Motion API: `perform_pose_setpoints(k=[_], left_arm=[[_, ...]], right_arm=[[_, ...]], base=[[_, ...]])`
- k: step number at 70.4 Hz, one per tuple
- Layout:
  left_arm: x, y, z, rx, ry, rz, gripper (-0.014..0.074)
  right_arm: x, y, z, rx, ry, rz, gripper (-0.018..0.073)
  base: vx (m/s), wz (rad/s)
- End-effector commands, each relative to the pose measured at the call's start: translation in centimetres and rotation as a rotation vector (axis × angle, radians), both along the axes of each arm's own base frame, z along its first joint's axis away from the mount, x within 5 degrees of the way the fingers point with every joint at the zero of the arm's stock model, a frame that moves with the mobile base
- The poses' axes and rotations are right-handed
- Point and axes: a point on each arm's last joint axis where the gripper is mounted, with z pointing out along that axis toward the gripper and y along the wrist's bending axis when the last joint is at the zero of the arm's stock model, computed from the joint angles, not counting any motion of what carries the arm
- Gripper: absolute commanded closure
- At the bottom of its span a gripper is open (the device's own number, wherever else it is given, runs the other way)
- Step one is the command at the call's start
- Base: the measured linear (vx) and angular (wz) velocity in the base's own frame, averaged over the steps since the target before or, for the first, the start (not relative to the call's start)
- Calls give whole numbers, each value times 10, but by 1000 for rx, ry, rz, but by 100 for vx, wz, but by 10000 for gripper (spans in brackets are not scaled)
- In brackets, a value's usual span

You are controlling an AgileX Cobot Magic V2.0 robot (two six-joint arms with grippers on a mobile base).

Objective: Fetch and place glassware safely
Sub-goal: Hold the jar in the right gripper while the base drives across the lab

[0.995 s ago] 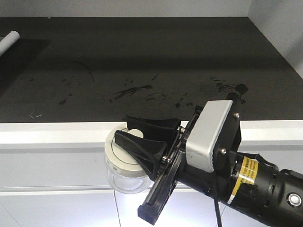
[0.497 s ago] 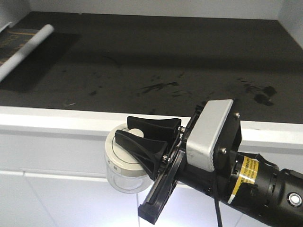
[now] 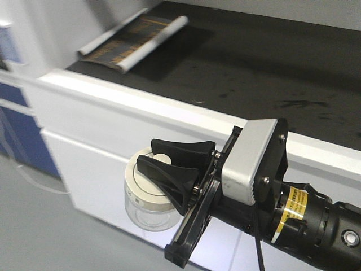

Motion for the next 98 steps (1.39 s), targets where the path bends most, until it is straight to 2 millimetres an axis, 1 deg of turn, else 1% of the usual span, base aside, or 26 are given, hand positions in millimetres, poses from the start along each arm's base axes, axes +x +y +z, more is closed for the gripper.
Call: perform_pose_setpoints(k=[1,65,98], left_arm=[[0,-1,14,-16,-85,-7,603],[0,-1,14,-16,-85,-7,603],[0,-1,14,-16,-85,-7,603]], right_arm=[[-4,-2,25,129,-80,27,562],[-4,-2,25,126,-79,26,563],[-4,-2,25,127,-79,26,563]], base=[[-15,70],[-11,66],[0,46]])
